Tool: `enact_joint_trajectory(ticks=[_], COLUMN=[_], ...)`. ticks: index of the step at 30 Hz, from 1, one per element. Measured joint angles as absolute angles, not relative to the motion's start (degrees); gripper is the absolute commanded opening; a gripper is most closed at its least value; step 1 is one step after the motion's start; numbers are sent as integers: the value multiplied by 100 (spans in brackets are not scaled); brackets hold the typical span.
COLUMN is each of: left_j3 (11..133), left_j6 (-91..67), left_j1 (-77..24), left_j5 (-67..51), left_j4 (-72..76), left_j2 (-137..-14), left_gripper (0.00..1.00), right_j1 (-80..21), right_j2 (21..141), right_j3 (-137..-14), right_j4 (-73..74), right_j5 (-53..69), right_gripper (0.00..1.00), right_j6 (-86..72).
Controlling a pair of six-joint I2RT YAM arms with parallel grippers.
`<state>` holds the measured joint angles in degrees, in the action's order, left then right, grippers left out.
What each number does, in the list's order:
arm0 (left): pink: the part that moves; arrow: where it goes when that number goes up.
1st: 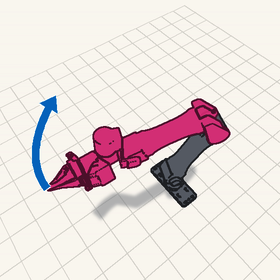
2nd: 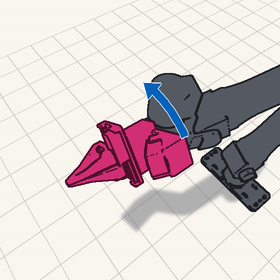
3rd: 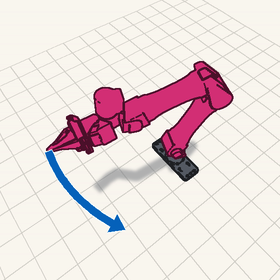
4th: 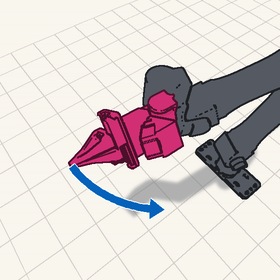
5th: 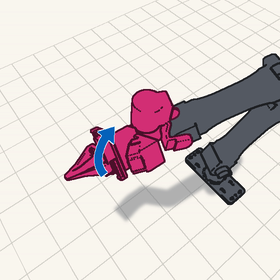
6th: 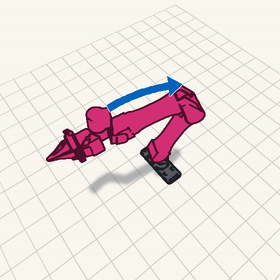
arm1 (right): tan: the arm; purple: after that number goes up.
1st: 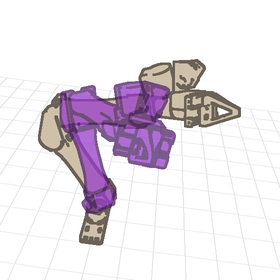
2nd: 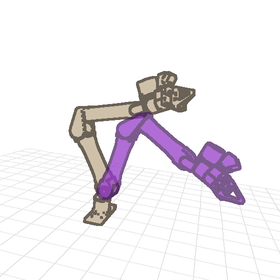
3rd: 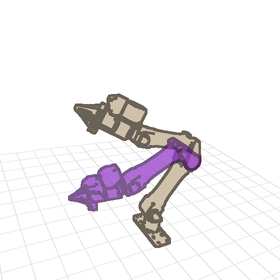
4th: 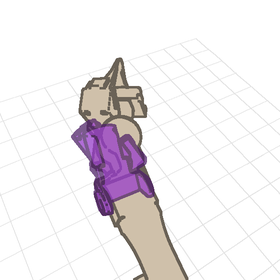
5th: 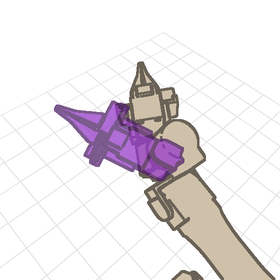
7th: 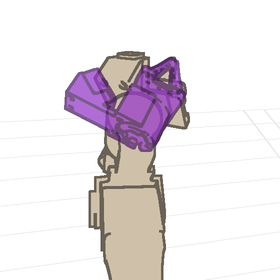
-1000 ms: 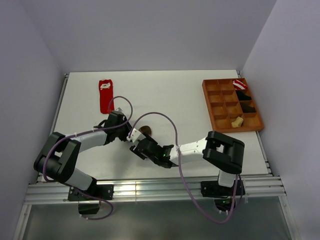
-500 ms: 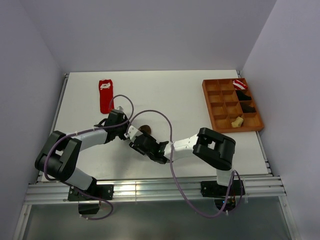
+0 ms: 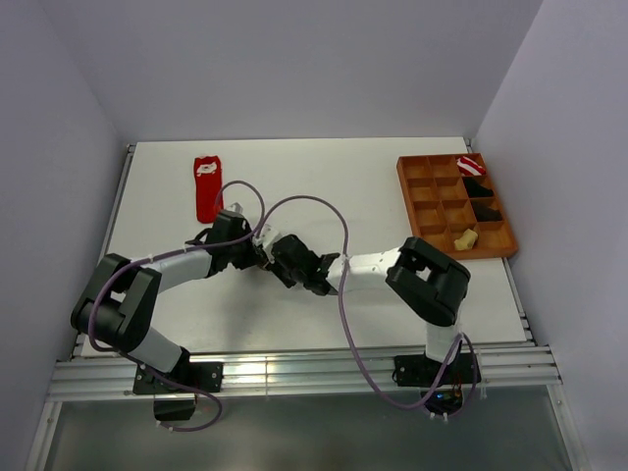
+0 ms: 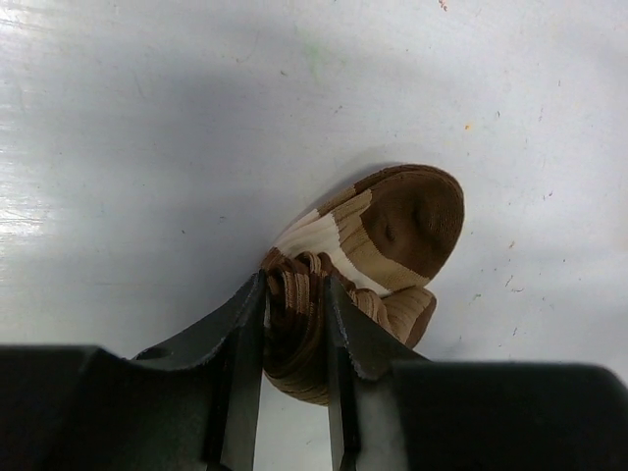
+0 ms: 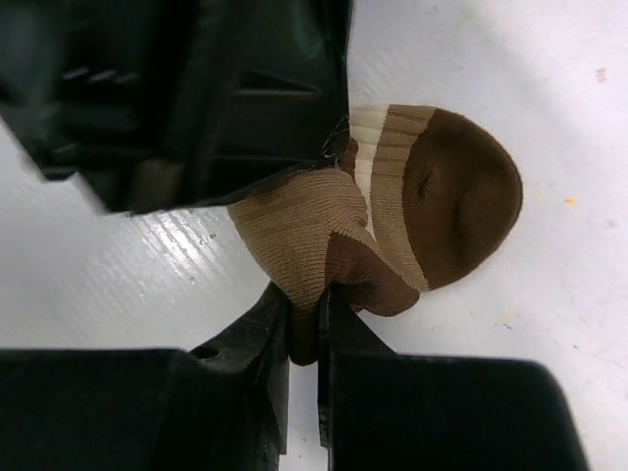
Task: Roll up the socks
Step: Roll the sock at the center of the board.
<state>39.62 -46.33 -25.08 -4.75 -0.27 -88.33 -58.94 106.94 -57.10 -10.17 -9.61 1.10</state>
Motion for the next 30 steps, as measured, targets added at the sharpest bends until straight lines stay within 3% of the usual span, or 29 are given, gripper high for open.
enact_joint_trajectory(ticks=[3,6,17,30], left_j3=[3981,3981,3299,2150], left_j6=[-4580,-4550,-4836,-5981], left_j1=[-2512,-2512,-2543,-2598], left_j5=[-438,-366,91,869], left_j4=[-51,-180,-224,-410], left_j2=[-8820,-8777,-7758,-5592], left_gripper=[48,53,60,68], right_j1=[-5583,-5271,-4648,-4598], right_j2=[10667,10733,11544,11885], right_j3=[-5870,-6152,-7133,-7625], right_j4=[-692,-224,591,1103], right_j5=[-172,720,3109,3573], right_gripper=[0,0,0,0], right_j6=[-235,-661,-1806,-2043])
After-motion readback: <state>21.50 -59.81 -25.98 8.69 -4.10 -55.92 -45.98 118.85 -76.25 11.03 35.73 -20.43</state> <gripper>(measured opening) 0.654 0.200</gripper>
